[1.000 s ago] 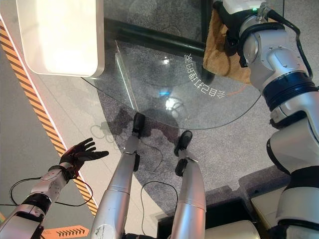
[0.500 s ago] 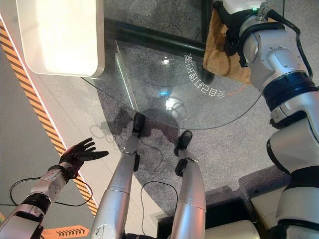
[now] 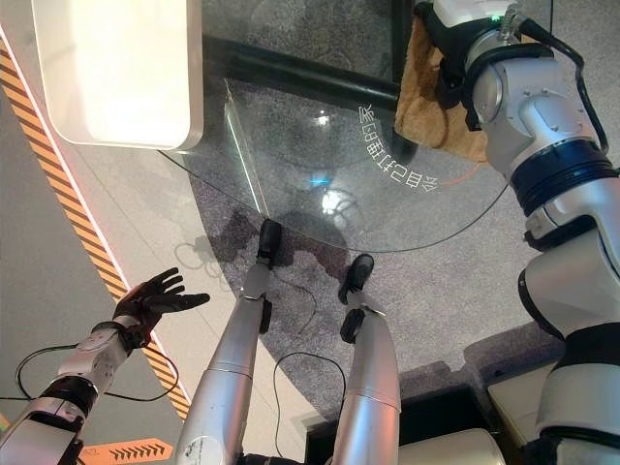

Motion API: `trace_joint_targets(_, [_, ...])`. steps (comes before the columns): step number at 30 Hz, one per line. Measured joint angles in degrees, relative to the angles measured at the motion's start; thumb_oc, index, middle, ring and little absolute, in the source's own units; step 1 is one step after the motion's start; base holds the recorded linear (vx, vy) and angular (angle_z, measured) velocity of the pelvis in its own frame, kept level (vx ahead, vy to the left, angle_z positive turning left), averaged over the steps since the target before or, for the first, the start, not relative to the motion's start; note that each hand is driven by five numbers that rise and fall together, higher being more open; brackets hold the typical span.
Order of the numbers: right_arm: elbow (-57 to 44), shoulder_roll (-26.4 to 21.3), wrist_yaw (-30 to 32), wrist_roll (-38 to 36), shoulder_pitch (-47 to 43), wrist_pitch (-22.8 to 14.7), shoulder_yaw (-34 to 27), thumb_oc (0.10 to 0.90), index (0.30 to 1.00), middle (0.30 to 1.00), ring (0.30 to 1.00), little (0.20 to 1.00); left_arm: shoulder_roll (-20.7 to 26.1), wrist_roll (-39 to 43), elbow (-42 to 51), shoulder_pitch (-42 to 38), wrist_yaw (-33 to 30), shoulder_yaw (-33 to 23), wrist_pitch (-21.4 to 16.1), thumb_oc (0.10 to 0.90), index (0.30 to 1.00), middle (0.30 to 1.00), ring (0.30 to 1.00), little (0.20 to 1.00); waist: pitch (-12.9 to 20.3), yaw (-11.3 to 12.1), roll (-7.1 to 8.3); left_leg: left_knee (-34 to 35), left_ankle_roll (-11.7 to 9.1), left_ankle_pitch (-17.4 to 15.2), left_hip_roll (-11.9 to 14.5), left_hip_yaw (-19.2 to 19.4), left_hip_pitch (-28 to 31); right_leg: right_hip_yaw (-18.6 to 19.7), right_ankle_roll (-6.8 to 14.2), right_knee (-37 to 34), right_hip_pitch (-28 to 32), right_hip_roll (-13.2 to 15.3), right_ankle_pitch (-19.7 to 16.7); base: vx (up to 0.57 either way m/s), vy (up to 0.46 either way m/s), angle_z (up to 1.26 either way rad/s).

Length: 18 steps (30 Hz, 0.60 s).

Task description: Wipe the table with a cloth and put it in the basket.

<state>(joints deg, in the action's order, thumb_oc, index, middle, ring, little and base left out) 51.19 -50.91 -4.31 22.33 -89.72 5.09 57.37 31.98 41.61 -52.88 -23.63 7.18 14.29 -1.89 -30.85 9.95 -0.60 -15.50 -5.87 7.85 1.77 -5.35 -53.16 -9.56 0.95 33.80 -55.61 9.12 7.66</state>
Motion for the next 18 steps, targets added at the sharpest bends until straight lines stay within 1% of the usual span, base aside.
trace_joint_targets(8, [0.07,-0.50,-0.02,0.01,-1.81,0.05,0.07,0.100,0.300,0.300,0.300,0.200,0.03,0.00,0.06,0.00,0.03,0.05,-0.01,0.800,0.900,0.900,0.900,0.900,0.01,0.43,-0.02,0.47,-0.02,0.33,-0.01,-0.11,0.01,-0.31,0.00,0.04,0.03,0.06,0.00,0.00,0.000,0.00])
trace_joint_targets(18, [0.23,-0.63,-1.12,0.03,-1.54,0.06,1.27,0.100,0.300,0.300,0.300,0.200,0.07,0.00,0.05,0.02,0.06,0.07,0.07,0.800,0.900,0.900,0.900,0.900,0.01,0.66,-0.02,0.49,-0.03,0.38,0.00,-0.17,0.01,-0.75,0.00,0.07,0.06,0.11,0.00,0.00,0.000,0.00])
